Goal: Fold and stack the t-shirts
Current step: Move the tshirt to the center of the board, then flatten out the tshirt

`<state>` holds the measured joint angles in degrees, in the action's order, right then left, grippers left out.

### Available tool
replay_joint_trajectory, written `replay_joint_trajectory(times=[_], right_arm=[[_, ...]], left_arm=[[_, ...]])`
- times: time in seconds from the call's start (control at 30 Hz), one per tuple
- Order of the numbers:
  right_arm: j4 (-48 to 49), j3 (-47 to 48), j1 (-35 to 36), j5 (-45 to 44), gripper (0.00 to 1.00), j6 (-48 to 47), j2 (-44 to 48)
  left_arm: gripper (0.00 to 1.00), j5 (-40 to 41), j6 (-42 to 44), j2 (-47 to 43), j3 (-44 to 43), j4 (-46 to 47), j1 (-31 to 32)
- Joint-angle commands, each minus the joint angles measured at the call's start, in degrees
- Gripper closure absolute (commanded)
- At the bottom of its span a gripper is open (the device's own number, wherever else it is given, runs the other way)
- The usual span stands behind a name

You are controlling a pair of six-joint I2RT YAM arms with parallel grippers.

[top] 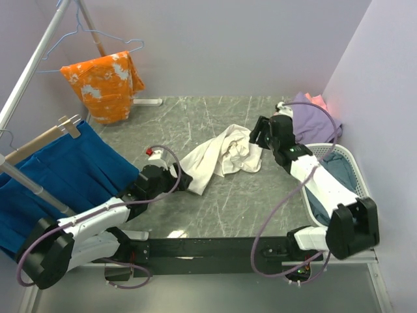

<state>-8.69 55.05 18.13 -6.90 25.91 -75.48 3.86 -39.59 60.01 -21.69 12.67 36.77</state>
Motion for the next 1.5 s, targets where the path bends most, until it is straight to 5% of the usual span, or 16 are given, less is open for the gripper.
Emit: replay_joint_trajectory(times=[0.0, 0.13, 0.3, 0.6, 0.7, 0.73, 0.8, 0.83, 1.27, 1.47], right_arm=[[0.7, -5.8, 0.3, -4.5, 0.33, 0.2, 6.0], [2.4, -9.0, 0.2, 0.0, 0.33, 0.9, 6.1], [4.6, -11.5, 0.3, 3.7, 0.33, 1.2, 3.5], [6.5, -12.8, 0.3, 5.5, 0.33, 0.5, 0.1], [6.8, -12.2, 0.3, 5.1, 0.35, 0.1, -1.4], [6.9, -12.0, 0.3, 5.2, 0.36, -0.3, -2.5], [6.8, -10.6, 0.3, 6.1, 0.38, -0.8, -4.1], [6.3, -10.1, 0.3, 6.3, 0.38, -0.9, -5.7], [9.4, -6.1, 0.4, 9.9, 0.35, -0.6, -8.3], [7.6, 0.7, 0.5, 10.3, 0.35, -1.1, -14.4]], left_arm=[[0.09, 4.8, 1.1, 2.3, -1.6, 6.8, 6.5], [0.1, 12.1, 3.9, 9.8, -6.5, 6.4, 15.2], [0.1, 30.8, 5.7, 23.1, -15.3, 0.6, 22.6], [0.06, 55.1, 3.3, 43.5, -29.1, -9.3, 27.7], [0.23, 60.1, -0.3, 48.1, -33.9, -16.1, 27.8], [0.49, 62.4, -0.8, 48.4, -35.2, -18.4, 27.8], [0.75, 64.0, -1.4, 47.1, -35.4, -19.1, 27.7], [0.98, 64.6, -1.1, 46.2, -35.0, -18.6, 27.6], [0.99, 54.0, 10.4, 9.5, -25.6, -14.9, 17.3], [0.99, 52.4, 10.5, 5.1, -25.9, -19.3, 15.0]])
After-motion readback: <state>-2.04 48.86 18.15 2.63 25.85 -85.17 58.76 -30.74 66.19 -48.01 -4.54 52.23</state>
